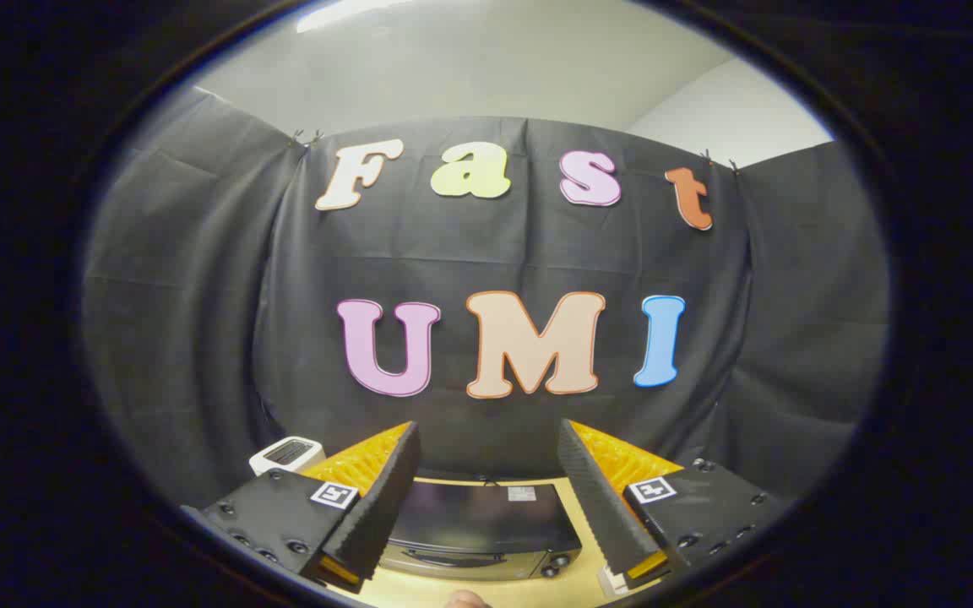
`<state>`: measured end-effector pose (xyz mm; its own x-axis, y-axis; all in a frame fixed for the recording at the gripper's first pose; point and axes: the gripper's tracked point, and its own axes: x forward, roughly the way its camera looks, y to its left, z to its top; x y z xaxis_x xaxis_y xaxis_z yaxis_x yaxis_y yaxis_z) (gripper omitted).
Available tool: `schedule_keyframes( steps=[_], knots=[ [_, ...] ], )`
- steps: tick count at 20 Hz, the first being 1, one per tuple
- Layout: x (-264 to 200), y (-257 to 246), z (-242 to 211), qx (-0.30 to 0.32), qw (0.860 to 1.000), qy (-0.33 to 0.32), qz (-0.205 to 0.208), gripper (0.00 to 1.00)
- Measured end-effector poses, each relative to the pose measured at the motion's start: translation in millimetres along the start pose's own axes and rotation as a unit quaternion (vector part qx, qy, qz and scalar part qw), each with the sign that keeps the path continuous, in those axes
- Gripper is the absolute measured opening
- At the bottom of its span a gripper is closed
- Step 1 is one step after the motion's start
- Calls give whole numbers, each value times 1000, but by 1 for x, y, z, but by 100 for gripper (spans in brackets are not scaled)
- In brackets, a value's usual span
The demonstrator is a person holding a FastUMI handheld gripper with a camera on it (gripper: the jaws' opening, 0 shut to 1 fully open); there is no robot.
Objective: Open the toaster oven, put the food inside, and close the toaster oven door.
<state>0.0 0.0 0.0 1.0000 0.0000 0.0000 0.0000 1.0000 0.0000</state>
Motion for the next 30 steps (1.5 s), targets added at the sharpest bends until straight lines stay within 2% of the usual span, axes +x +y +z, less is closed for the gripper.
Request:
schedule_keyframes(
  steps=[12, 21, 27, 30],
  knots=[
    [-9, -4, 13, 9, 1000, -4, -15, 100],
    [2, -25, 20, 23, 999, -2, -47, 100],
    [8, -7, 36, 29, 999, -22, -28, 100],
    [12, -13, 22, 16, 999, -24, -37, 100]
  ],
)
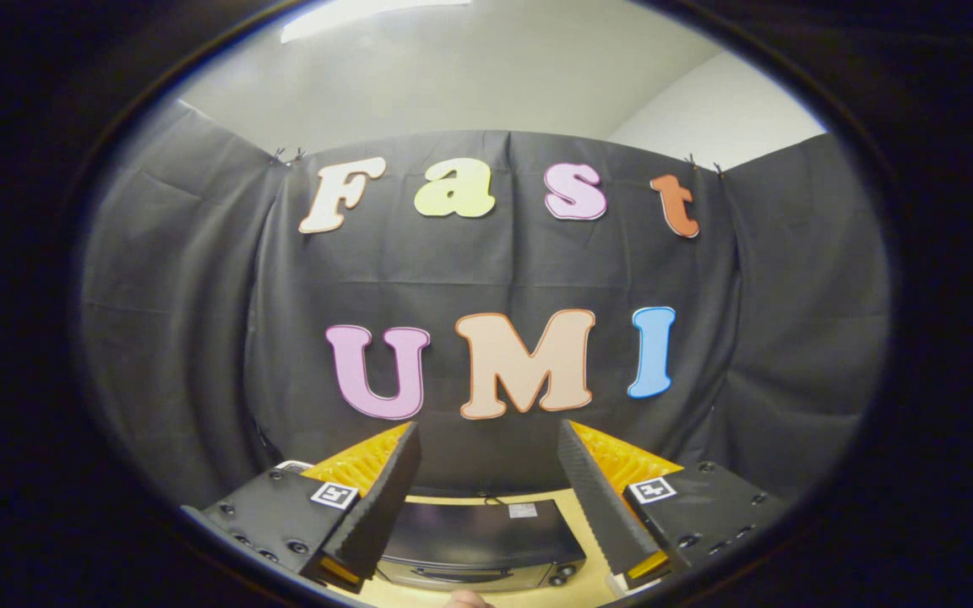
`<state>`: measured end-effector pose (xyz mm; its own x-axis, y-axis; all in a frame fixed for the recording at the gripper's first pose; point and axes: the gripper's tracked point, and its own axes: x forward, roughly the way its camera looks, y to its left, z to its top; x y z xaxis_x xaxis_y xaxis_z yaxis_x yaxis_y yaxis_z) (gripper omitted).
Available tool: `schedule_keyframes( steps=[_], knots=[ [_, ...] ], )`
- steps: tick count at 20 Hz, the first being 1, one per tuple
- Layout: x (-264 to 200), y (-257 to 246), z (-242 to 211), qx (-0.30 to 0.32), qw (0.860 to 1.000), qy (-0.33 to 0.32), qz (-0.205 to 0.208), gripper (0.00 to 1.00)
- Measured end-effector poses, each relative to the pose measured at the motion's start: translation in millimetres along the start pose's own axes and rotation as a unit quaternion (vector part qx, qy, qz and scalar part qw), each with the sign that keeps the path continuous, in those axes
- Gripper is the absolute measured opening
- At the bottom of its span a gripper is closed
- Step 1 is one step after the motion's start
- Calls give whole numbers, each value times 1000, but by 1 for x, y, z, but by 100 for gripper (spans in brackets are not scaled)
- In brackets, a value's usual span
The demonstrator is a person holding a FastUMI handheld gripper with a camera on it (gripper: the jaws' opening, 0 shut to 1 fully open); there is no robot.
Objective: Open the toaster oven, put the food inside, and close the toaster oven door.
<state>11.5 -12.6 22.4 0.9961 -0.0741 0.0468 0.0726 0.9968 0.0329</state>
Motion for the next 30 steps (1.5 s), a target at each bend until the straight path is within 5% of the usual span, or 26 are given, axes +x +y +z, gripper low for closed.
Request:
schedule_keyframes(
  steps=[6, 18, 30],
  knots=[
    [19, 4, -79, 20, 1000, -20, -9, 100],
    [32, 47, -278, 10, 994, 102, 26, 100],
    [14, 46, -326, 11, 988, 157, 14, 100]
  ],
)
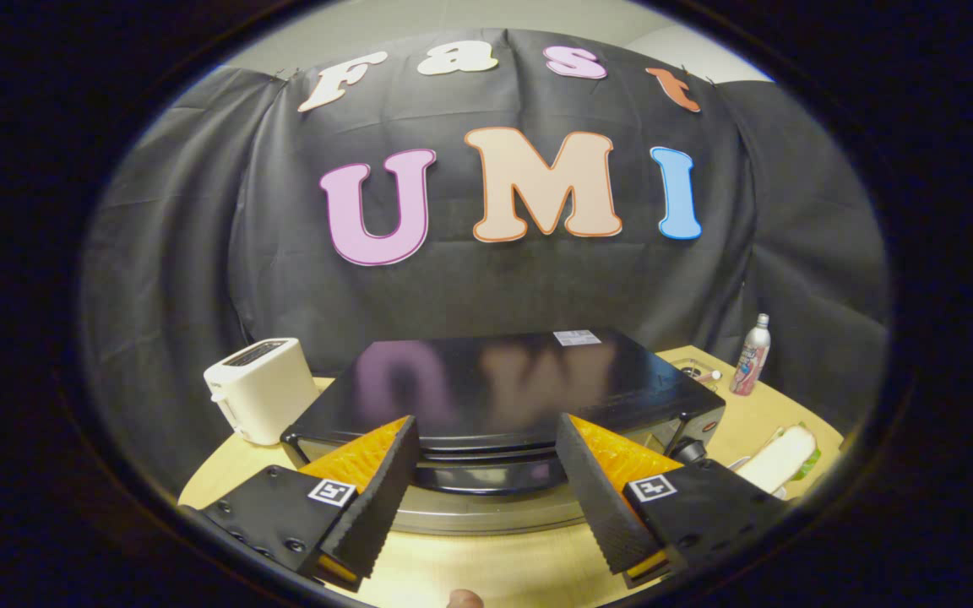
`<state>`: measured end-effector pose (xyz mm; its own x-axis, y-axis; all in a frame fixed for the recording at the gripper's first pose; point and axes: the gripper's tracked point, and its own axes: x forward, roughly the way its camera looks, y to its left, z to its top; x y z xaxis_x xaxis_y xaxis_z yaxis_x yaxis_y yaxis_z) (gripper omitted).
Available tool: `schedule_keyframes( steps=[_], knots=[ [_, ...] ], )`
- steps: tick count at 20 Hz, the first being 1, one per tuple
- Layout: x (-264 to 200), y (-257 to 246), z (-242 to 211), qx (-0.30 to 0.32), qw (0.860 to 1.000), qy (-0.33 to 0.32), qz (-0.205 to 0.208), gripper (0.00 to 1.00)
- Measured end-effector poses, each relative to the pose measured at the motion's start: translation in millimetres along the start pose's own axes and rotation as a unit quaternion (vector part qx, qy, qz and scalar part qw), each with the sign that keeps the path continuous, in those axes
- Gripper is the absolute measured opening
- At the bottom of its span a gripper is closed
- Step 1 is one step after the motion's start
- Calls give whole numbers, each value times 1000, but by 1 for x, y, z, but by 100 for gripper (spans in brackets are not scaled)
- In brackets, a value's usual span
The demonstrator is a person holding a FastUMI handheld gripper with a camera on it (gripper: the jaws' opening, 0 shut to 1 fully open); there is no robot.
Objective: Open the toaster oven, put the food inside, and close the toaster oven door.
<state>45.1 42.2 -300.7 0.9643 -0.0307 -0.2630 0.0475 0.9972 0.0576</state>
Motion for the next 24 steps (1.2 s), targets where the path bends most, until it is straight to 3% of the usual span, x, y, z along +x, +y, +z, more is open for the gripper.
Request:
schedule_keyframes(
  steps=[15, 20, 24],
  knots=[
    [-78, -11, -44, -11, 999, 35, -13, 100],
    [-103, -16, -89, -19, 996, 83, -21, 100],
    [-99, -16, -143, -65, 986, 153, -24, 100]
  ],
)
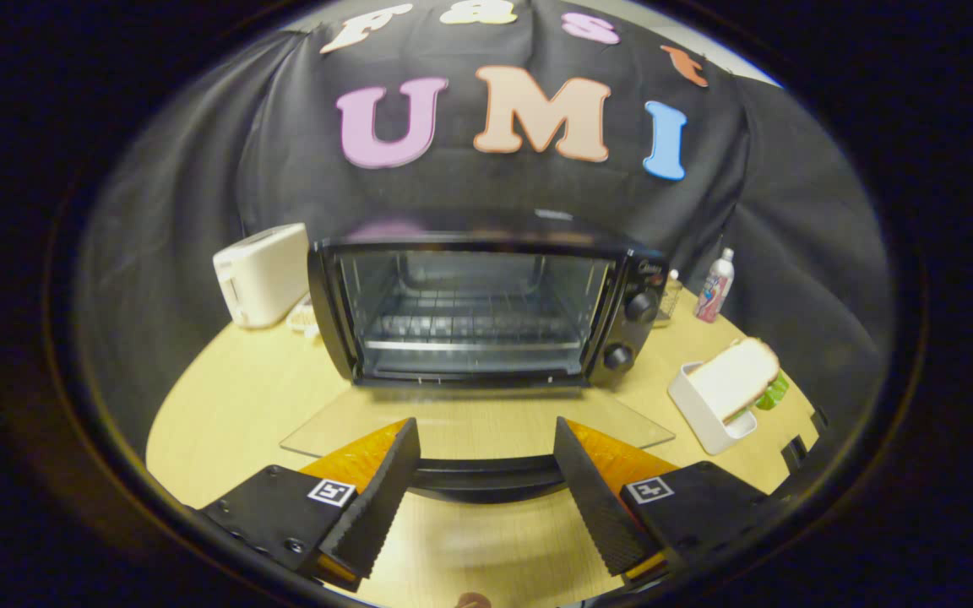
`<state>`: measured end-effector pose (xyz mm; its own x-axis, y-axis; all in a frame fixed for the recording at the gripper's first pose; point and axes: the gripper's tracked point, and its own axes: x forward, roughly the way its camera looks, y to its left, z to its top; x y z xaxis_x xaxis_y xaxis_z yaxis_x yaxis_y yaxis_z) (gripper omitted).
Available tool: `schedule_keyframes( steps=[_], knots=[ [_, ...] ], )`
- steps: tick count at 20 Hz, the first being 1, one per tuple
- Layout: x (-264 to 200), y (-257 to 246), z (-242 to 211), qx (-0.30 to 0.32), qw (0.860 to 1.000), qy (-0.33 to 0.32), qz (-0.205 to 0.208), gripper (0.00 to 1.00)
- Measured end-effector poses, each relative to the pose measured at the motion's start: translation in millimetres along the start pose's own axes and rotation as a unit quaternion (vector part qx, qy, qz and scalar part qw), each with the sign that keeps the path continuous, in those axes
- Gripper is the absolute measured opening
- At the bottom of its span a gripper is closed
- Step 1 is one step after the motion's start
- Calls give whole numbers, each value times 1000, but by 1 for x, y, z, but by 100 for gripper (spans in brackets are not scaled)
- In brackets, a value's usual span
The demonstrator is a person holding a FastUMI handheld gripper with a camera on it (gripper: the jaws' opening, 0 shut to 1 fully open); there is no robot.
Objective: Open the toaster oven, put the food inside, and close the toaster oven door.
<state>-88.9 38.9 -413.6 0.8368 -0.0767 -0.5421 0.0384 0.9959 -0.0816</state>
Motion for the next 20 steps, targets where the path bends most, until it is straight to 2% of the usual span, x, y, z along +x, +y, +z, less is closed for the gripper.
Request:
schedule_keyframes(
  steps=[2, 6, 9, 12, 16, 20],
  knots=[
    [5, 1, -8, -5, 1000, 7, 4, 99],
    [19, -1, -23, 33, 999, 26, 4, 99],
    [24, -6, -42, 26, 997, 67, 1, 99],
    [25, -13, -37, 38, 997, 67, -4, 100],
    [16, -64, -10, 13, 998, 42, -52, 100],
    [9, -143, 24, 70, 989, 9, -132, 100]
  ],
)
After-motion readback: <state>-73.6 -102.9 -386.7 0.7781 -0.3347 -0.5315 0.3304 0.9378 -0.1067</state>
